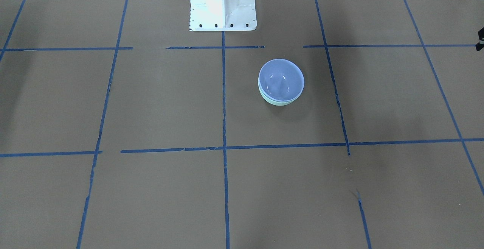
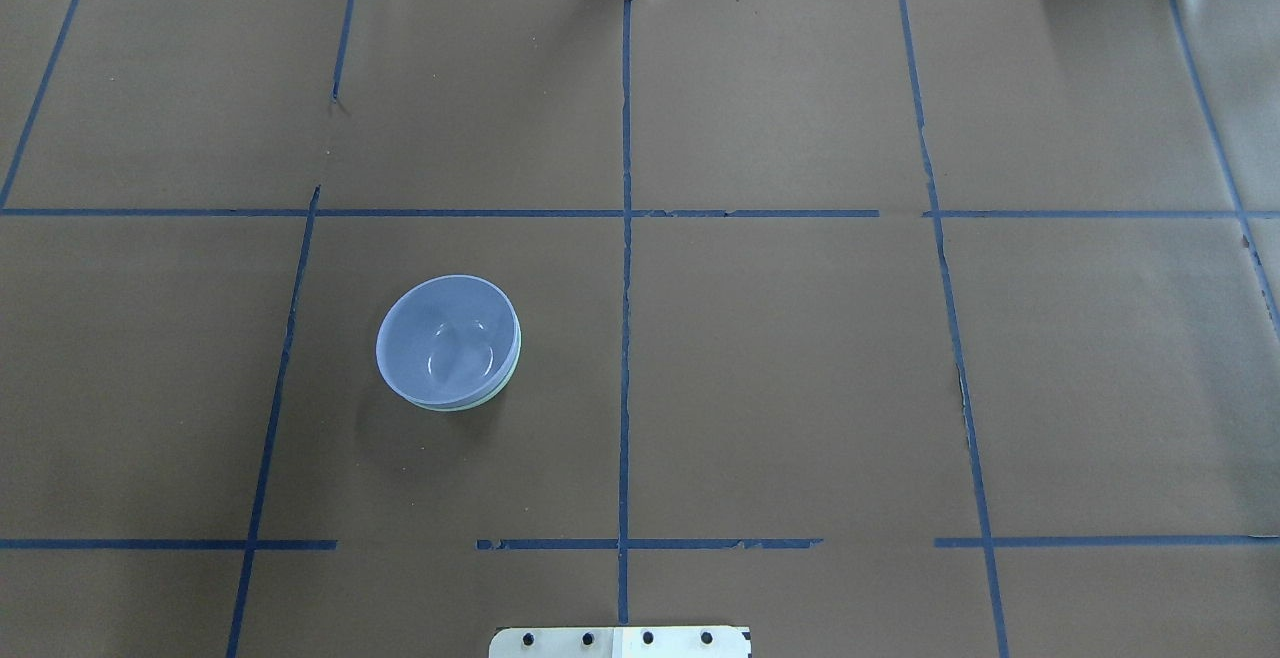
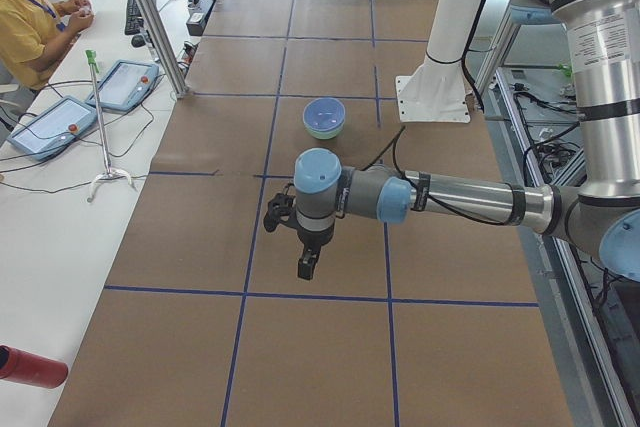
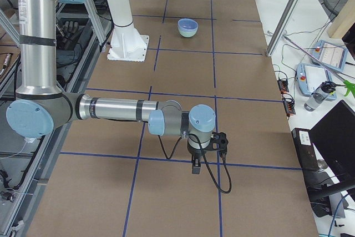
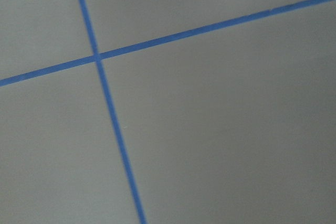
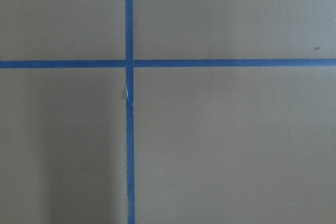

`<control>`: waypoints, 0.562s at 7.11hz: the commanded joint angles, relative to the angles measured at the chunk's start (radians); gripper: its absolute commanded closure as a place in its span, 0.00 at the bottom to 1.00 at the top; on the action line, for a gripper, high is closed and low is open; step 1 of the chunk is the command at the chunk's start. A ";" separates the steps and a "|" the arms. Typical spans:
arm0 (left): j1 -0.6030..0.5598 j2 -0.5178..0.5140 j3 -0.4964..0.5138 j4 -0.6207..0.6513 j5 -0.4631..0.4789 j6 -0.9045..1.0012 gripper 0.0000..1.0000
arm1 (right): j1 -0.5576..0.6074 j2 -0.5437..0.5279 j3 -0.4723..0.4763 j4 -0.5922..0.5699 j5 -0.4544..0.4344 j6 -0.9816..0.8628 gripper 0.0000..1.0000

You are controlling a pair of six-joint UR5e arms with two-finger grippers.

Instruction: Stack blue bowl on green bowl

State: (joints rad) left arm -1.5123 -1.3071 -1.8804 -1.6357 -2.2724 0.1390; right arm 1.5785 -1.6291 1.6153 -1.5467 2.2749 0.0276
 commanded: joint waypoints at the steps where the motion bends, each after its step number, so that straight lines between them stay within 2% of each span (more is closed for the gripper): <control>1: -0.063 0.029 0.037 0.004 -0.001 0.050 0.00 | 0.000 0.000 0.000 0.000 0.000 0.000 0.00; 4: -0.063 0.020 0.053 0.011 -0.015 0.051 0.00 | 0.000 0.000 0.000 0.000 0.000 0.000 0.00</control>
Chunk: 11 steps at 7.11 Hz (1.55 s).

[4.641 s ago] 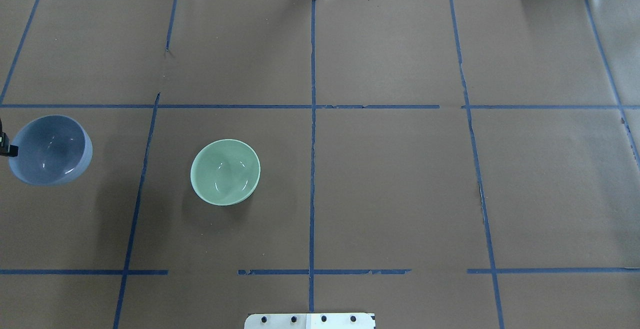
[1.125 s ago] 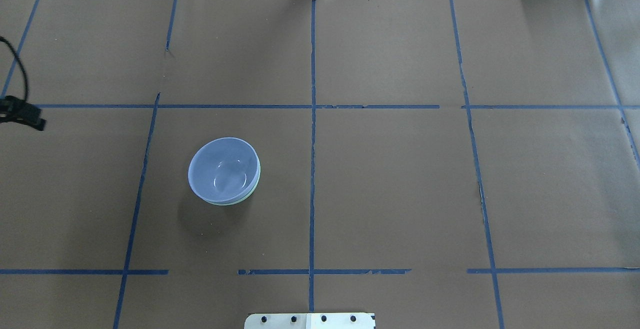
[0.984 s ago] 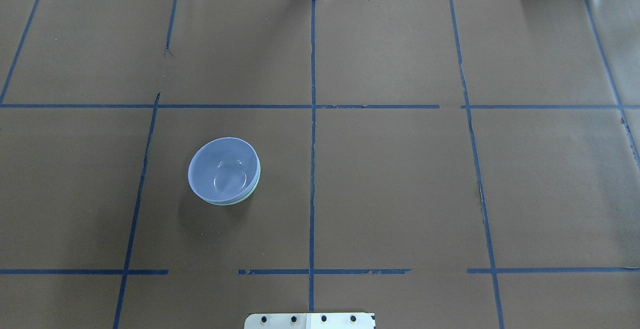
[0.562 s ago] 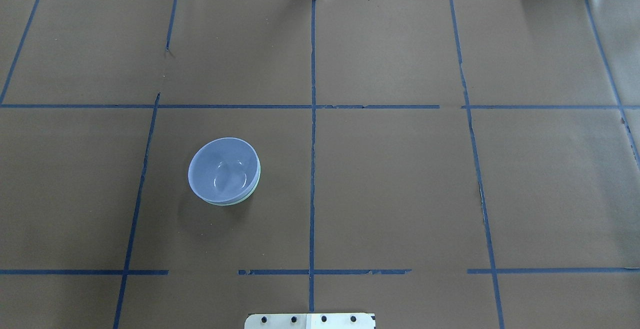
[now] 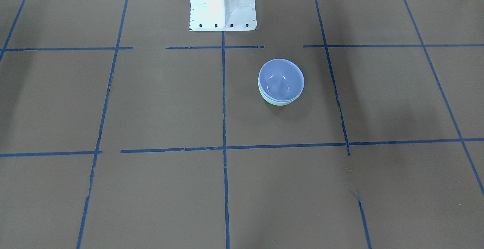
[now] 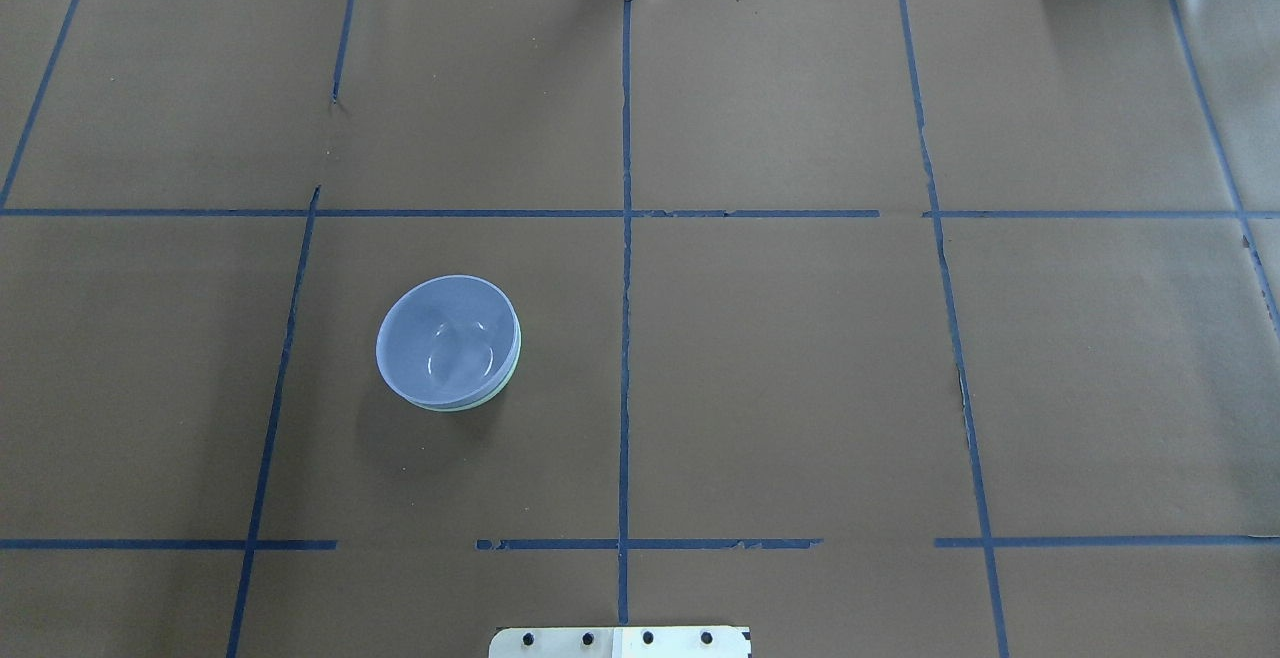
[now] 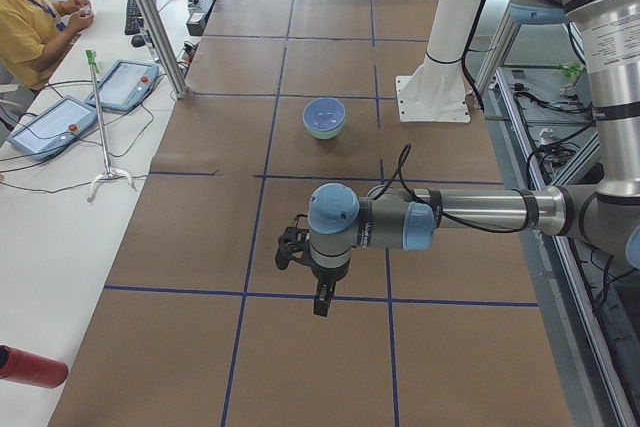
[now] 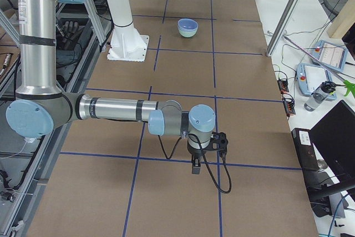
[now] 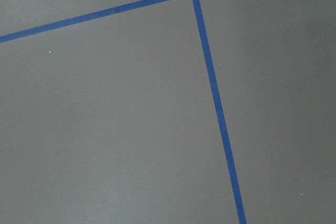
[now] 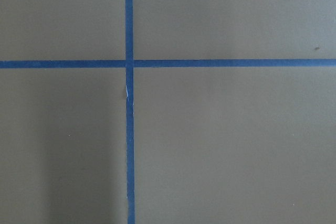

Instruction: Stack blue bowl on green bowl

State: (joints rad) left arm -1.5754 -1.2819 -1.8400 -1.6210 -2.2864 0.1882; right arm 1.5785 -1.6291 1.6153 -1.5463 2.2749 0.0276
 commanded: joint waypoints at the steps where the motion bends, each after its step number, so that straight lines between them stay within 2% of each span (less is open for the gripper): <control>1: 0.000 -0.005 0.018 -0.006 0.001 0.004 0.00 | 0.000 0.000 0.000 0.000 0.000 0.000 0.00; 11: 0.000 -0.008 0.007 -0.007 -0.005 0.004 0.00 | 0.000 0.000 0.000 0.000 0.000 0.000 0.00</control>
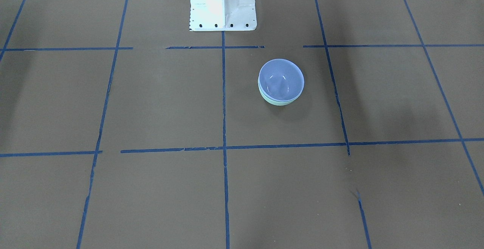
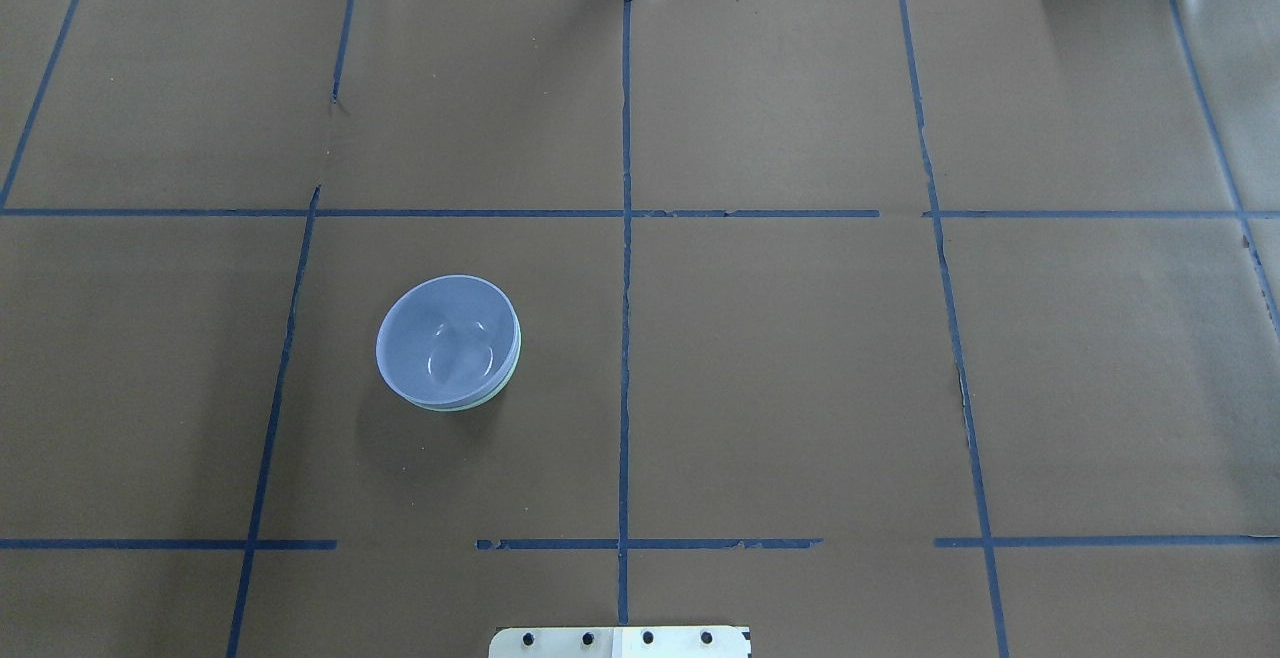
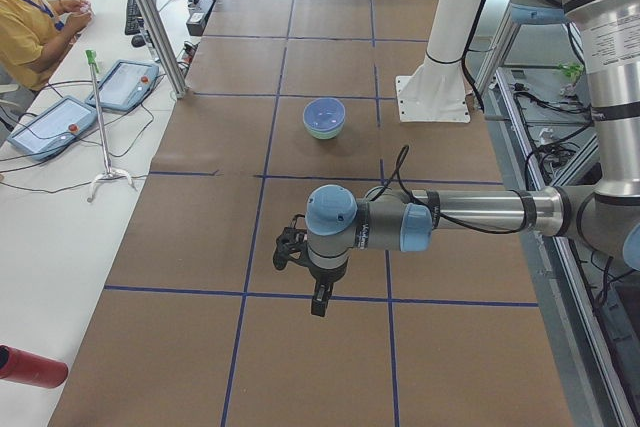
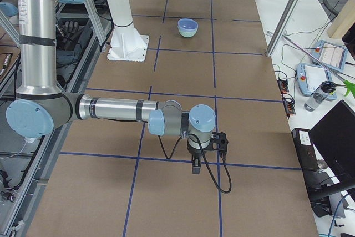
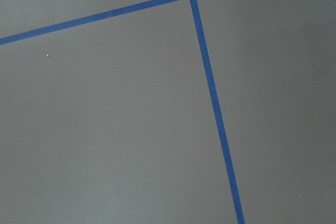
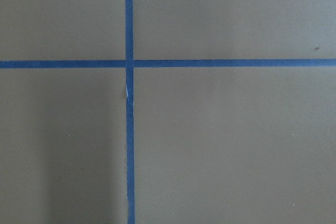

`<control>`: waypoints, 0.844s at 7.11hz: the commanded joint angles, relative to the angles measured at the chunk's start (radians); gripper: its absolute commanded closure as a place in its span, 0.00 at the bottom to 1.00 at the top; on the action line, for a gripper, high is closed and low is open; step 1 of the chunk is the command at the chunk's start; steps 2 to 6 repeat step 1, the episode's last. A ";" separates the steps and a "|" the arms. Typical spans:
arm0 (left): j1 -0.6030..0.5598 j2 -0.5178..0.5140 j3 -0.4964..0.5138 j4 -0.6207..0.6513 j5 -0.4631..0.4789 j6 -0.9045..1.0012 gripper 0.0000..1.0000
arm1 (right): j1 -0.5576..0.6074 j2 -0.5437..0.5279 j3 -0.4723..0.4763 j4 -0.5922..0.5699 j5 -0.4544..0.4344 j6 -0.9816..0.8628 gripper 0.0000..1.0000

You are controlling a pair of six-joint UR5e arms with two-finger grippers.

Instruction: Stack blue bowl on green bowl

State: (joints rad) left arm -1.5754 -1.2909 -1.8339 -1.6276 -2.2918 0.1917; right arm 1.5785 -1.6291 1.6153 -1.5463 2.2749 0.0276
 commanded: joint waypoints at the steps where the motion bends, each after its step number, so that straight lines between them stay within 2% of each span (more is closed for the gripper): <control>1: 0.000 0.001 -0.001 0.000 -0.002 0.000 0.00 | 0.000 0.000 0.000 0.000 0.000 0.000 0.00; 6: 0.000 0.001 -0.001 0.000 -0.002 0.000 0.00 | 0.000 0.000 0.000 0.000 0.000 0.000 0.00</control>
